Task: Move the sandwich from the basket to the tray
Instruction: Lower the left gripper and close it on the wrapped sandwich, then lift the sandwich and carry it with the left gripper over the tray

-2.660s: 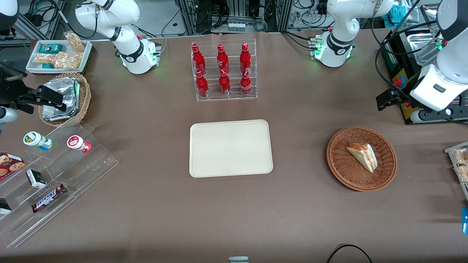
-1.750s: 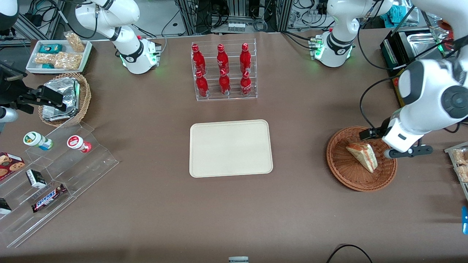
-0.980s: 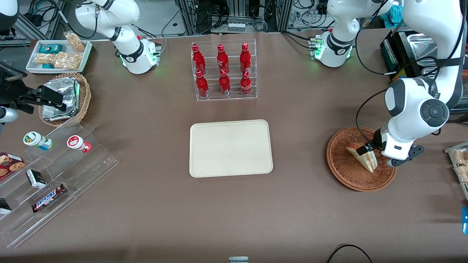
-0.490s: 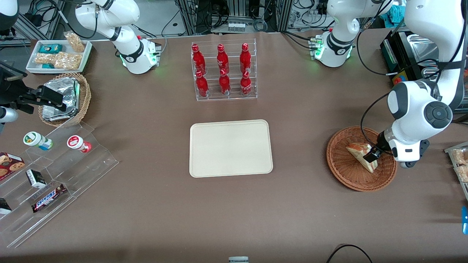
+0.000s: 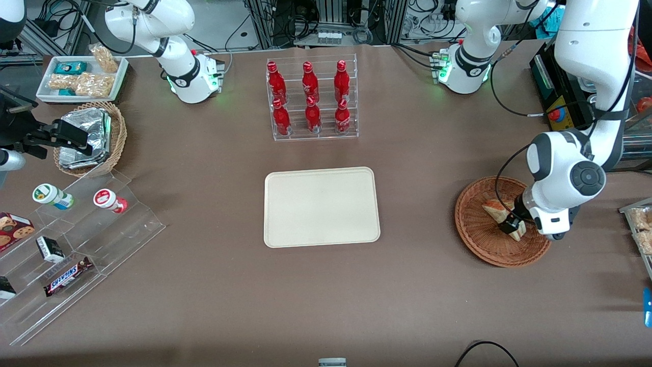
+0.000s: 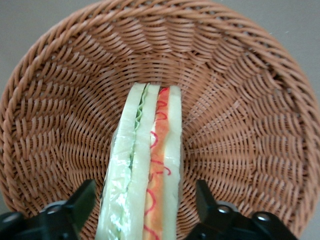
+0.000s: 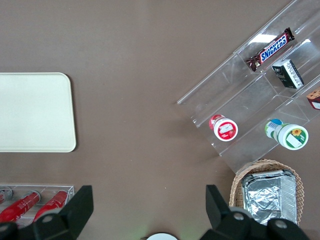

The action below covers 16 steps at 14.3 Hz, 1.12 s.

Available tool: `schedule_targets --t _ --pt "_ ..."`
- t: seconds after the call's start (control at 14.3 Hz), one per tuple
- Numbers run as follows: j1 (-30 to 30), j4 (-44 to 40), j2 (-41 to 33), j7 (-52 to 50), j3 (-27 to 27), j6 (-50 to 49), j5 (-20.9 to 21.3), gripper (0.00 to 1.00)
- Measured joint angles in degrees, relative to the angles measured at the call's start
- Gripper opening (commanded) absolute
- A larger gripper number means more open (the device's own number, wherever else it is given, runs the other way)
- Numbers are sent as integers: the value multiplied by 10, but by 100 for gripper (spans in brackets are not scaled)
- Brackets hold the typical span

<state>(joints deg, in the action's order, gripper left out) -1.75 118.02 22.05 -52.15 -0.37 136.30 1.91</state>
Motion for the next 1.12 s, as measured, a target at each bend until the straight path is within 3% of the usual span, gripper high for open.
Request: schedule_targets --t 0.21,0.42,0.63,0.84,1.12 --pt "2 -15 -7 -1 -1 -53 0 6" --pt "23 -66 -34 20 -4 -183 1 0" --pt "59 -118 -56 87 -13 -270 1 2" --pt "94 -139 -54 202 -39 -281 -1 1" --pt "159 -157 -26 224 -93 -243 -24 0"
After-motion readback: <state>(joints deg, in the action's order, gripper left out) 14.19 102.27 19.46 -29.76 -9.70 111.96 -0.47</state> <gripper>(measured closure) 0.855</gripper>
